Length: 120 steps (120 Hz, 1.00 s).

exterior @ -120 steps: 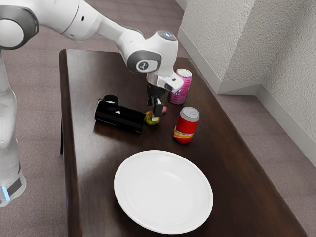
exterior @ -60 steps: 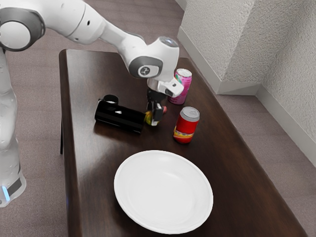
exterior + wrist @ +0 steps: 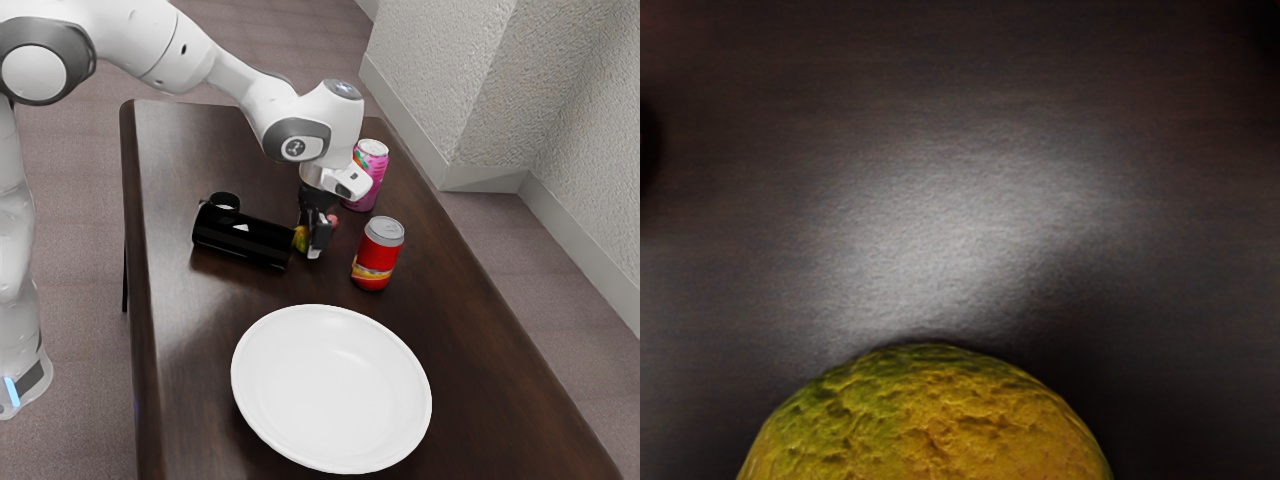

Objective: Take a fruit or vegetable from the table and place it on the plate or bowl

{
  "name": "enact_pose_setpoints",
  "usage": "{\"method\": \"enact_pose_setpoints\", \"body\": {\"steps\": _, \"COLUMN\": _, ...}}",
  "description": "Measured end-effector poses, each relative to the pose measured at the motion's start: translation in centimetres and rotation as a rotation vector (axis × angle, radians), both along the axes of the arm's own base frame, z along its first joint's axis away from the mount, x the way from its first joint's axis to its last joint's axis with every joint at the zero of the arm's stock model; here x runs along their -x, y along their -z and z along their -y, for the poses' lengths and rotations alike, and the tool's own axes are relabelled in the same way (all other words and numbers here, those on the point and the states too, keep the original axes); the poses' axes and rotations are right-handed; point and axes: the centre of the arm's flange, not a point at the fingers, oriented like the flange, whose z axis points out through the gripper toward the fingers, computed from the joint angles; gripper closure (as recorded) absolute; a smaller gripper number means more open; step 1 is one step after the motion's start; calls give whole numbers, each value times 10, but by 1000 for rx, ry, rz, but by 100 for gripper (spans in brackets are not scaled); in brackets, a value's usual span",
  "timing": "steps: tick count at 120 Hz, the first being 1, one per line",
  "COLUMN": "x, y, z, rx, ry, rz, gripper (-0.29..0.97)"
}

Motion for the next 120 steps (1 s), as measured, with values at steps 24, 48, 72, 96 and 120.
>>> {"method": "enact_pose_setpoints", "body": {"steps": 24, "x": -1, "y": 3, "z": 0, "rx": 9, "ry": -9, "rz": -3, "gripper": 28}}
{"method": "enact_pose_setpoints", "body": {"steps": 48, "x": 1, "y": -3, "z": -3, "rx": 7, "ry": -19, "rz": 6, "gripper": 35}}
{"method": "enact_pose_setpoints", "body": {"steps": 72, "x": 8, "y": -49, "z": 18, "rx": 2, "ry": 24, "rz": 83, "gripper": 36}}
{"method": "enact_pose_setpoints", "body": {"steps": 96, "x": 36, "y": -119, "z": 51, "rx": -7, "ry": 89, "rz": 182, "gripper": 36}}
{"method": "enact_pose_setpoints", "body": {"steps": 120, "x": 67, "y": -160, "z": 113, "rx": -38, "ry": 209, "rz": 210, "gripper": 36}}
